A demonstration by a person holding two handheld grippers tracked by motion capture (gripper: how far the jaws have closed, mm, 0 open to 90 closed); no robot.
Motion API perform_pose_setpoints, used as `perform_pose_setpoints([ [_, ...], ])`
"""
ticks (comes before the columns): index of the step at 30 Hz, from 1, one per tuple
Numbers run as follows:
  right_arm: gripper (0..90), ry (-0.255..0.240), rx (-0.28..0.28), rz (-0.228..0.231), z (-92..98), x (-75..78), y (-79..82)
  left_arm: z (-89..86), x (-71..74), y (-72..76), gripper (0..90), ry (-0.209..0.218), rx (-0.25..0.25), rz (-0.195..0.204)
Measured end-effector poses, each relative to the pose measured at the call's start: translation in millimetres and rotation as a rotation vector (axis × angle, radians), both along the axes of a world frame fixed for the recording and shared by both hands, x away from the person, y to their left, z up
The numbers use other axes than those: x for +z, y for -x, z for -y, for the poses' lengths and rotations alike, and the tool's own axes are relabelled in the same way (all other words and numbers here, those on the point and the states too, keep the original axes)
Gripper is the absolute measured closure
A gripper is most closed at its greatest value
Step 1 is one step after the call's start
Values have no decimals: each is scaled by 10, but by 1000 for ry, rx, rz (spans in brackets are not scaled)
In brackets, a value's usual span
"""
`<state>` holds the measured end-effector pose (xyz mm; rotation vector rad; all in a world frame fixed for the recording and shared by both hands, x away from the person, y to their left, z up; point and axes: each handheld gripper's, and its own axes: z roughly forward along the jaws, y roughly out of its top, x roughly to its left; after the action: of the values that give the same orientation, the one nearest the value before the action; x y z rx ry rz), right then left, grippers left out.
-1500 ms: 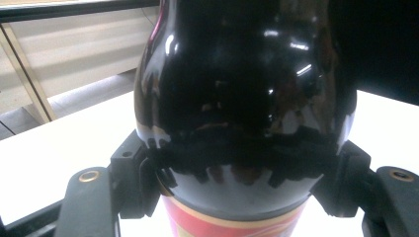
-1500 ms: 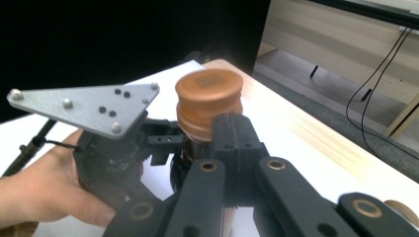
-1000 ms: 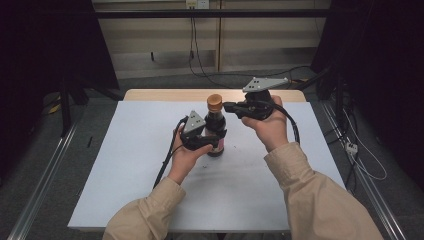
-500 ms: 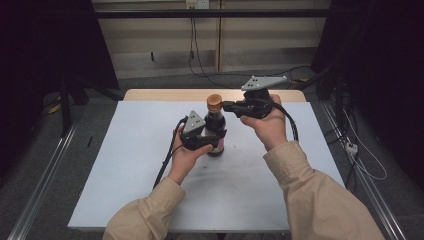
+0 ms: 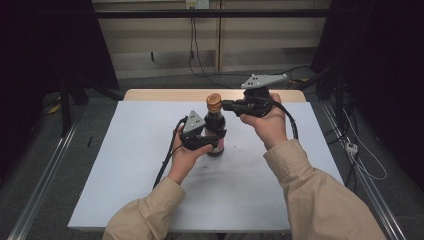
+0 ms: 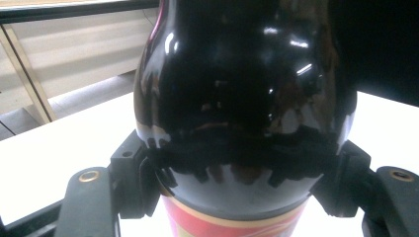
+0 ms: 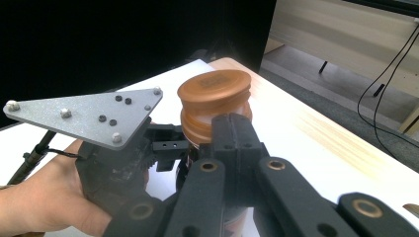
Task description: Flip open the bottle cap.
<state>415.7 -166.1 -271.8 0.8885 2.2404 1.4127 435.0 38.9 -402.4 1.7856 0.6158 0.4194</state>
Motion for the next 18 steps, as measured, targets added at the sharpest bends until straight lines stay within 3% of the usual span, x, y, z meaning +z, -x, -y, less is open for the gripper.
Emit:
perform_pose_setpoints([
  [18, 900, 12, 6, 7, -41, 75, -16, -13, -3, -8, 301, 11, -1, -8],
])
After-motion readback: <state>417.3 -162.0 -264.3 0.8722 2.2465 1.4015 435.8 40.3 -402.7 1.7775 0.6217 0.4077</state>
